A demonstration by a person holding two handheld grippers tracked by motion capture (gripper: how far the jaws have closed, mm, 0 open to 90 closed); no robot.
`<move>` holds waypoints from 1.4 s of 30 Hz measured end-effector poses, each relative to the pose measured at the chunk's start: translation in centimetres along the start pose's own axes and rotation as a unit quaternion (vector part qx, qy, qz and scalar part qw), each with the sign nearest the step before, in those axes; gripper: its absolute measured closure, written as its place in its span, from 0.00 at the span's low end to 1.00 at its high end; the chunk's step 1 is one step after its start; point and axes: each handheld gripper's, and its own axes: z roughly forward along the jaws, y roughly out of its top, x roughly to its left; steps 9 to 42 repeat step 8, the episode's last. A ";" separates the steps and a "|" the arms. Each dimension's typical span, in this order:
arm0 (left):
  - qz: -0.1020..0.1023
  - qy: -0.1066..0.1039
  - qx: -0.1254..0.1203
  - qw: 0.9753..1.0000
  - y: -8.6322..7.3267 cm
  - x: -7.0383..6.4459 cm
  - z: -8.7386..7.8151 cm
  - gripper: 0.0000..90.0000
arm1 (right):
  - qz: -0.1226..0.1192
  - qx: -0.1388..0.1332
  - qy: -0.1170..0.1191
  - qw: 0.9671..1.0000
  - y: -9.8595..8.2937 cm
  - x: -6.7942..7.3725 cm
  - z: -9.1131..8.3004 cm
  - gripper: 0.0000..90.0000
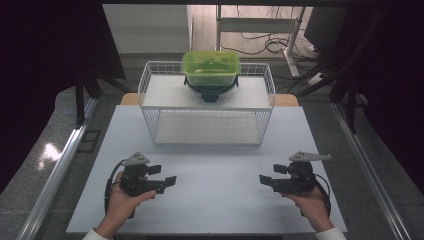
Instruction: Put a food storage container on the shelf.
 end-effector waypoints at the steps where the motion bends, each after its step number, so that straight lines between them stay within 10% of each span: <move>1: -0.002 0.001 -0.001 1.000 0.0 0.0 0.0 0.27 | 0.002 -0.003 0.000 1.000 0.0 0.0 -0.1 0.23; 42: -0.003 0.009 -0.002 1.000 0.0 0.4 0.0 0.26 | -0.002 -0.019 -0.008 1.000 0.1 -0.2 -0.5 0.18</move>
